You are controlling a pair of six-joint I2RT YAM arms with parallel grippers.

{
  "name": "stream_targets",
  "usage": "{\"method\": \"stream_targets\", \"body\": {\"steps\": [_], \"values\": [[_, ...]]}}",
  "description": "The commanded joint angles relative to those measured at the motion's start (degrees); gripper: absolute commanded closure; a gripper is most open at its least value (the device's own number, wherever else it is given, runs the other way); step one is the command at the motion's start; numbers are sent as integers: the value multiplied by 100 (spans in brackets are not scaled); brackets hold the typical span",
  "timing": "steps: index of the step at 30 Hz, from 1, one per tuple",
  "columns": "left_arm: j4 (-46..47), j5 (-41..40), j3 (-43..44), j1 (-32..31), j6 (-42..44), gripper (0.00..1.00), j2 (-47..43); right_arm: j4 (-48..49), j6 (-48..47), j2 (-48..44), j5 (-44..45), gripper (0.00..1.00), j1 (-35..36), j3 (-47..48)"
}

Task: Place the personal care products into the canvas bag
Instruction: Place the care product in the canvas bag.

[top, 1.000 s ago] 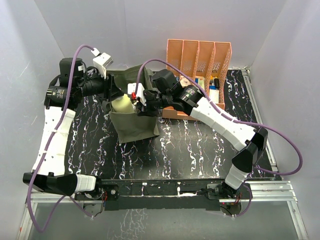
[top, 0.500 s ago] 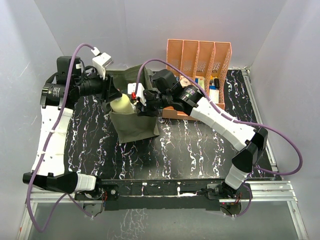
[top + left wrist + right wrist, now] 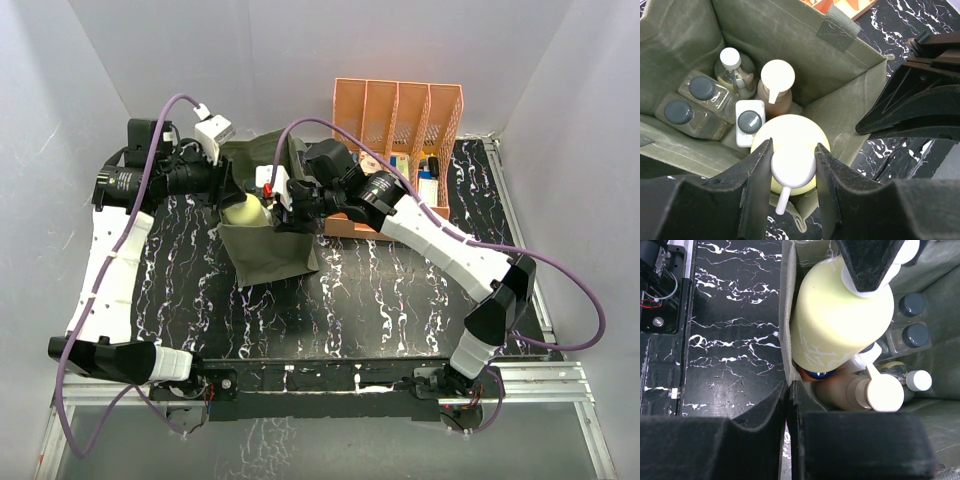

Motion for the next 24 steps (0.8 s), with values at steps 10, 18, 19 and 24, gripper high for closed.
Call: {"method": "stream_targets", "body": {"steps": [10,18,19,24], "values": [[274,-31,-253,-383,71,100,-199,488,135,-389,-68,92,24,-52],[1011,138,329,-378,-642,100,-395,476,139,-418,-177,92,25,-43],[1124,187,404,-377,-798,100,-390,462,147,-414,-198,92,20,-39],[1400,739,618,-376,-1381,100,-227,448,146,-438,-218,92,25,-34]]}}
